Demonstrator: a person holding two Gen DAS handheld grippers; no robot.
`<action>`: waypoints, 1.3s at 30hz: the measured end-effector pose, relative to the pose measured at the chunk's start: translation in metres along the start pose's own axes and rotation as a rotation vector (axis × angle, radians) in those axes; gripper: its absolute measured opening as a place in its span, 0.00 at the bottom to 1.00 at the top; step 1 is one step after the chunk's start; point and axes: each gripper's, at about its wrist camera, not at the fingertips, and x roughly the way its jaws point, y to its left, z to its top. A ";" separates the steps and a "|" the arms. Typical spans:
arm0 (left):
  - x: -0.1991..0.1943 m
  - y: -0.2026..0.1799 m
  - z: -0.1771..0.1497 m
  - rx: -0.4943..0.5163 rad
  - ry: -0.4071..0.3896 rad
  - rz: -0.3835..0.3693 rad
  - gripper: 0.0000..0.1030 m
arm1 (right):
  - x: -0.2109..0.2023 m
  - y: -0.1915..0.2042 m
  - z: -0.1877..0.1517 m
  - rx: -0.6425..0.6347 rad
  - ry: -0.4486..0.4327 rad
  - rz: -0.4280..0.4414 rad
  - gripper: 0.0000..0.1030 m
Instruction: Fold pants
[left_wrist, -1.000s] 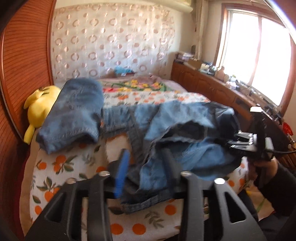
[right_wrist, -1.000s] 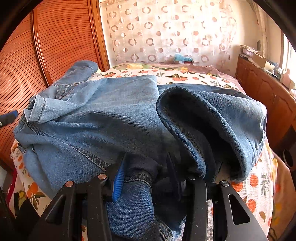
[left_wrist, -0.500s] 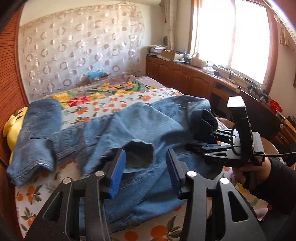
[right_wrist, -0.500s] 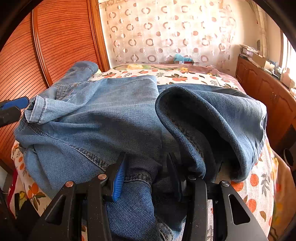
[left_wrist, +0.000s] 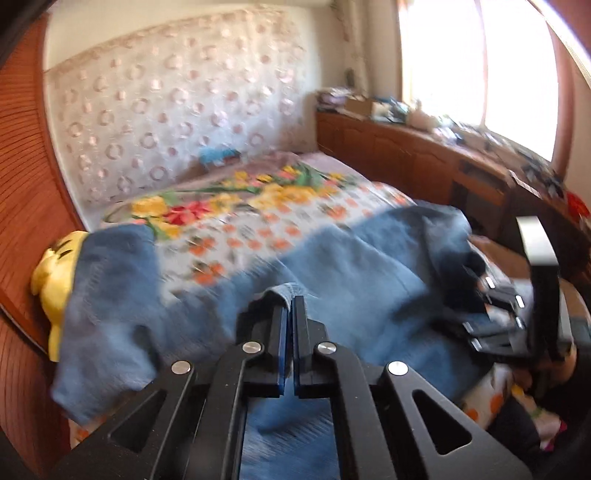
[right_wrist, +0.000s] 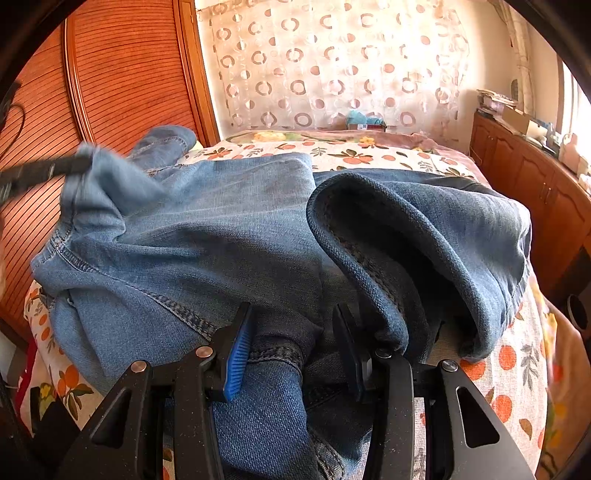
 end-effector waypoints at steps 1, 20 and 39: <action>-0.001 0.012 0.007 -0.019 -0.011 0.016 0.03 | -0.001 -0.001 0.000 0.002 -0.005 0.001 0.44; 0.021 0.084 -0.034 -0.200 0.095 0.021 0.36 | 0.006 -0.006 -0.002 0.014 -0.007 0.011 0.44; 0.013 0.027 -0.105 -0.189 0.160 -0.020 0.36 | -0.014 -0.007 -0.011 -0.035 0.034 0.097 0.44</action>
